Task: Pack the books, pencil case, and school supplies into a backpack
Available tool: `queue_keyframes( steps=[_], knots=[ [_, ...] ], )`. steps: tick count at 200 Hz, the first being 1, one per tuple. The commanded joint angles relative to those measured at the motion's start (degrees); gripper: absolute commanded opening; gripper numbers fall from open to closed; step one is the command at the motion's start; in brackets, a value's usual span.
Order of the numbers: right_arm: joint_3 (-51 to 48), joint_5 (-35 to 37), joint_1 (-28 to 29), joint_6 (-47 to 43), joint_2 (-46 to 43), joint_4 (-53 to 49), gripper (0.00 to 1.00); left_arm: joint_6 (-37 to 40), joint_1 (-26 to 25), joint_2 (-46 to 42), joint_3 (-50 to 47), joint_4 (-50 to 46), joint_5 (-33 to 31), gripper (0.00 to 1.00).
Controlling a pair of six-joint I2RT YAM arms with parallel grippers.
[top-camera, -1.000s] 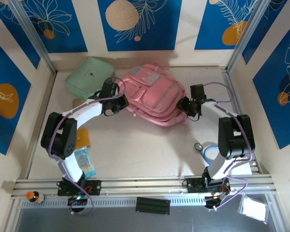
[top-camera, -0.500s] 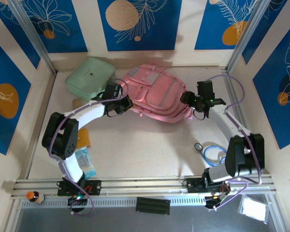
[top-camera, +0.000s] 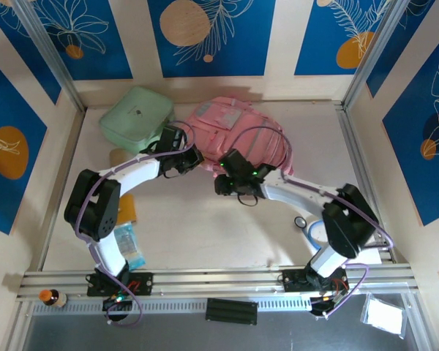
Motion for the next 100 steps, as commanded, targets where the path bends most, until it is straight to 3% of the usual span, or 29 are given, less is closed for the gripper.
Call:
queue_keyframes(
  steps=[1, 100],
  knots=[
    [4.2, 4.5, 0.6, 1.1, 3.4, 0.8, 0.35, -0.2, -1.3, -1.1, 0.1, 4.7, 5.0, 0.00],
    [9.6, 8.7, -0.6, 3.3, 10.7, 3.8, 0.34, -0.9, -1.3, -1.6, -0.3, 4.9, 6.5, 0.00]
  ],
)
